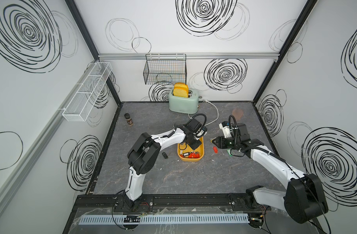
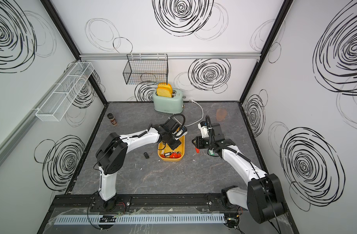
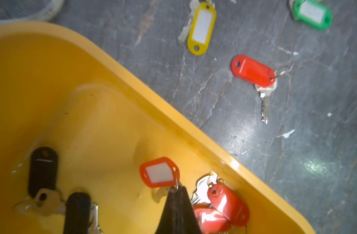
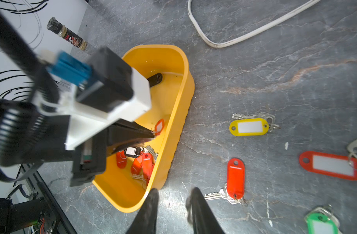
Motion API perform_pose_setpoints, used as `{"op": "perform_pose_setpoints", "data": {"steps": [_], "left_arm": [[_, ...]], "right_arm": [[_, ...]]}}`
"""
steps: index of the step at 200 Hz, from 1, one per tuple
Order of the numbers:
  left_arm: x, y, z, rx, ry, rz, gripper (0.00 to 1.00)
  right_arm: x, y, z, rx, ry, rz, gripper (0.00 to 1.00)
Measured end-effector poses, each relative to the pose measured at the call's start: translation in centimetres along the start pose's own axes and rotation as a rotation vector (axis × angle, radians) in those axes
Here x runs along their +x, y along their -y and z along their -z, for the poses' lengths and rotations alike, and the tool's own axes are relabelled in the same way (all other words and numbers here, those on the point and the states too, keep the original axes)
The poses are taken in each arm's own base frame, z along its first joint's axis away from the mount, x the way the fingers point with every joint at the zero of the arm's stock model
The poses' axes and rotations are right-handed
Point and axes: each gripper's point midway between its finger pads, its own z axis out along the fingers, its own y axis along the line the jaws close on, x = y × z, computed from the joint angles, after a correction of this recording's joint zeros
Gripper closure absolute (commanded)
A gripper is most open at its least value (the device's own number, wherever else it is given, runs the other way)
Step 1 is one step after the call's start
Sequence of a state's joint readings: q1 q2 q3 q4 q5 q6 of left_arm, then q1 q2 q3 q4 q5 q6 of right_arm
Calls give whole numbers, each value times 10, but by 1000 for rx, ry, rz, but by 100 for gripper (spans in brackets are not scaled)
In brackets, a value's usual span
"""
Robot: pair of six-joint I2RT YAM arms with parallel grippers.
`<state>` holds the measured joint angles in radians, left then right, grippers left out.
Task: Take the keys out of the storage box
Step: Pick up the key from the storage box, then place the key at the center of the board.
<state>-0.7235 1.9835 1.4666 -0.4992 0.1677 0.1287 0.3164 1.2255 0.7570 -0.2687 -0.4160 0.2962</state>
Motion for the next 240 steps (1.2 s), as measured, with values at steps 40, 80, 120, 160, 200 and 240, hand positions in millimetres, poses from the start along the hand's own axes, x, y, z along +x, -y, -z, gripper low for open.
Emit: {"op": "perform_pose_setpoints", "data": {"steps": [40,80,120,160,200,240], "left_arm": [[-21,-7,39,-35,92,17,100],[-28,-20,80,-79,171,79,100],[-1,-59,127,-180,218,215,100],[54,-99,151,-305,196,387,100],[134,-152,168,-435,169,694,100],[196,-176,174,-569,100,917,100]], "right_arm": [[0,0,0,0,0,-1,68],[2,-1,-3,-4,-8,0,68],[9,-6,-11,-12,-41,6,68],[10,-11,-16,-21,-55,17,68],[11,-12,-19,-23,-63,19,68],[11,-12,-19,-23,-62,20,68]]}}
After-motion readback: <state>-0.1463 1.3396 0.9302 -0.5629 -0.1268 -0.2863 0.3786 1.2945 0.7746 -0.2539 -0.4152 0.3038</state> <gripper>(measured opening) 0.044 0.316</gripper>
